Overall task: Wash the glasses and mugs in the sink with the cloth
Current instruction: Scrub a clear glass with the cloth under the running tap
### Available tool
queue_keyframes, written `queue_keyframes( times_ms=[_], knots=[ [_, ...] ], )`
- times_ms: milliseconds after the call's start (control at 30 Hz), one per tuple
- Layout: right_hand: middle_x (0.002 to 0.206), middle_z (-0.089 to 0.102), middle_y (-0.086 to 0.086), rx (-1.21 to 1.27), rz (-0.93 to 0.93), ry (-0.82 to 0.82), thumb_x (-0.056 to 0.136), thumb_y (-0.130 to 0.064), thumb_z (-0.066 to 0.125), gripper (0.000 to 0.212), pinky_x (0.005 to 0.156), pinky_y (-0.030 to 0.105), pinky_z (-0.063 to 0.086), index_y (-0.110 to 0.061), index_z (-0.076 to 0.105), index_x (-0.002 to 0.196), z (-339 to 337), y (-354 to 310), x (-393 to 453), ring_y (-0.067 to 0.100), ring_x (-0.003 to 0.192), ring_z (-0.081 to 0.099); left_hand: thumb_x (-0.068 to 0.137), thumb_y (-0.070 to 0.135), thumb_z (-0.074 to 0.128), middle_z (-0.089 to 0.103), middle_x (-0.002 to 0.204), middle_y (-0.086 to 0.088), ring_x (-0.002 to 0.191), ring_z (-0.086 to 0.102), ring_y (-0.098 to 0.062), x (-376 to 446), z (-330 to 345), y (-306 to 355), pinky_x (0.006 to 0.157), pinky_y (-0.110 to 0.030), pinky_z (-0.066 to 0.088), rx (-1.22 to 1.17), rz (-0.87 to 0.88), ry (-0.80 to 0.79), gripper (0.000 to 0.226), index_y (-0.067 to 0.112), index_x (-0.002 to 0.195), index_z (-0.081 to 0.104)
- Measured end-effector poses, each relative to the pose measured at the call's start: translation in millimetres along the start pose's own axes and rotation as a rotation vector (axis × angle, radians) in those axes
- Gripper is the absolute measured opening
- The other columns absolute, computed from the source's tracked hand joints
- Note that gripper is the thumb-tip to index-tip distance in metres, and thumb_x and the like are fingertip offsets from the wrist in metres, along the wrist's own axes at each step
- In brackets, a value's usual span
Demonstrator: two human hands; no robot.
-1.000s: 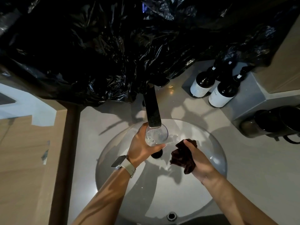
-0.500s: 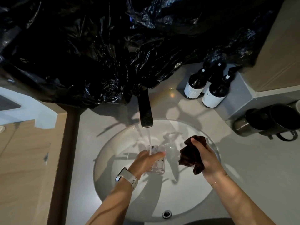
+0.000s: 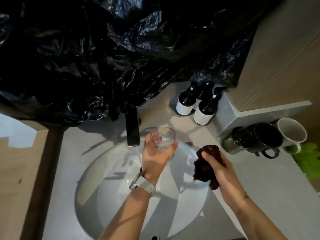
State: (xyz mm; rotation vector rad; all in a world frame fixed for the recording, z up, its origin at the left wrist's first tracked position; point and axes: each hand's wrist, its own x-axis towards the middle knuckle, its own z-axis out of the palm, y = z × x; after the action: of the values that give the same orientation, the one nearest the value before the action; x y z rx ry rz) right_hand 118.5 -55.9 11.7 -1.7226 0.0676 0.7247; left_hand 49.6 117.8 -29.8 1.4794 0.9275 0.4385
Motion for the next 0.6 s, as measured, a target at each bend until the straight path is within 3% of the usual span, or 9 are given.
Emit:
queue_keyframes(
  times_ms=[100, 167, 367, 467, 600],
  knots=[
    [0.089, 0.075, 0.005, 0.002, 0.019, -0.037, 0.084, -0.036, 0.069, 0.026, 0.071, 0.045, 0.045, -0.024, 0.065, 0.106, -6.1, -6.0, 9.5, 0.027, 0.084, 0.072, 0.070, 0.026, 0.088, 0.057, 0.119, 0.006, 0.100, 0.057, 0.000, 19.6, 12.0, 14.3, 0.090, -0.018, 0.047, 0.081, 0.082, 0.069, 0.063, 0.029, 0.118, 0.047],
    [0.090, 0.076, 0.006, 0.022, 0.044, -0.057, 0.083, -0.035, 0.070, 0.028, 0.077, 0.049, 0.049, -0.023, 0.065, 0.108, -5.5, -9.1, 16.6, 0.027, 0.083, 0.073, 0.070, 0.027, 0.088, 0.056, 0.123, 0.011, 0.110, 0.054, -0.002, 30.5, 18.4, 15.3, 0.097, -0.018, 0.044, 0.065, 0.106, 0.097, 0.070, 0.026, 0.126, 0.047],
    [0.087, 0.076, 0.010, 0.051, 0.070, -0.097, 0.084, -0.028, 0.070, 0.023, 0.076, 0.039, 0.049, -0.019, 0.065, 0.104, -6.5, -14.4, 32.5, 0.025, 0.078, 0.074, 0.069, 0.017, 0.089, 0.061, 0.115, 0.011, 0.103, 0.059, 0.005, 62.0, 31.1, 4.1, 0.088, -0.010, 0.045, -0.042, 0.056, 0.143, 0.066, 0.031, 0.119, 0.049],
    [0.089, 0.074, 0.015, 0.070, 0.078, -0.114, 0.085, -0.026, 0.069, 0.022, 0.064, 0.033, 0.056, -0.016, 0.065, 0.105, -7.1, -20.8, 34.9, 0.027, 0.080, 0.073, 0.068, 0.012, 0.089, 0.065, 0.103, 0.010, 0.089, 0.064, 0.010, 75.7, 34.0, 1.4, 0.076, -0.005, 0.047, -0.061, 0.007, 0.152, 0.065, 0.023, 0.117, 0.048],
    [0.083, 0.073, 0.011, 0.100, 0.083, -0.115, 0.086, -0.016, 0.068, 0.010, 0.046, 0.018, 0.051, -0.017, 0.066, 0.097, -13.1, -27.0, 36.8, 0.014, 0.065, 0.070, 0.058, 0.038, 0.090, 0.071, 0.106, -0.002, 0.099, 0.069, -0.013, 92.4, 34.8, -7.2, 0.092, -0.032, 0.056, 0.004, -0.042, 0.113, 0.076, 0.011, 0.120, 0.057]
  ],
)
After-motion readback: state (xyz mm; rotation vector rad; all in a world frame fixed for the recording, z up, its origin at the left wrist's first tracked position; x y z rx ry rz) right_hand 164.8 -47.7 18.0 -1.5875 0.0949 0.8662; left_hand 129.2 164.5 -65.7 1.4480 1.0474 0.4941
